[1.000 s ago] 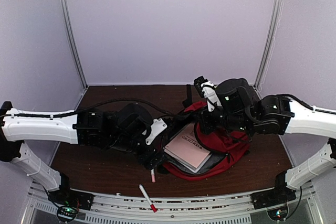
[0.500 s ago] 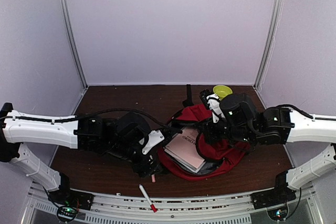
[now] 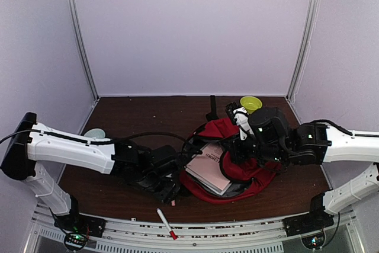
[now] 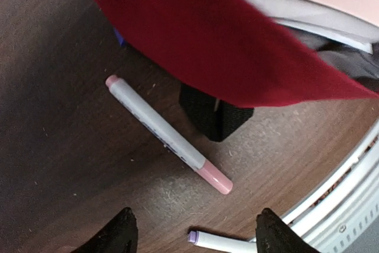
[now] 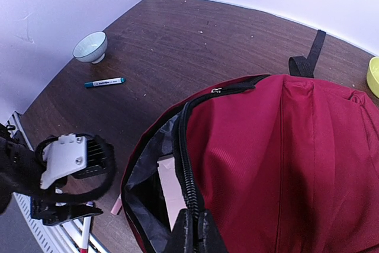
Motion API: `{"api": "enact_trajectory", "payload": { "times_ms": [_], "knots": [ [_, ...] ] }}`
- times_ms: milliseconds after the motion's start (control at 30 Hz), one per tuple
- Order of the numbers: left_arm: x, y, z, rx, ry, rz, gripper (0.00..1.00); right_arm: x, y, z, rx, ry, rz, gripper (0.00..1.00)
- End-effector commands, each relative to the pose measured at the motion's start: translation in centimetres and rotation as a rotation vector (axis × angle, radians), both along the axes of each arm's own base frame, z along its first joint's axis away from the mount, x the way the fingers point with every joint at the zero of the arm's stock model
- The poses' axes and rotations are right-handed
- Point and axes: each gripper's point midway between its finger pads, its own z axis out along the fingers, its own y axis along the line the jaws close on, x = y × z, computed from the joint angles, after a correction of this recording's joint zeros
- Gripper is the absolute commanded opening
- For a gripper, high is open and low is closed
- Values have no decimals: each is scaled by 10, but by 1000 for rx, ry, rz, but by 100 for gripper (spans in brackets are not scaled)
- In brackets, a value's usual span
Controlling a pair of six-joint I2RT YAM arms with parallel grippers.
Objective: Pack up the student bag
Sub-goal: Place the largest pocket of the student bag.
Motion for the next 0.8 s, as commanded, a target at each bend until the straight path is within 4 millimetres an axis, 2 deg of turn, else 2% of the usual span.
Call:
{"api": "enact_trajectory", "payload": {
  "times_ms": [0,233,533,633,767],
  "knots": [
    [13,-6,-7,20,28,225,68,-1,2,3,32,2,-7,0],
    [21,-21,-21,45,44,285,55,-5,-6,5,44,7,-14,0],
    [21,-8,-32,93,48,322,48,-4,-8,3,42,2,-25,0],
    [22,-5,-26,61,22,308,43,-4,-5,2,44,11,-19,0],
    [23,-5,-1,1,-79,183,42,-5,-1,-4,40,27,-11,0]
  ]
}}
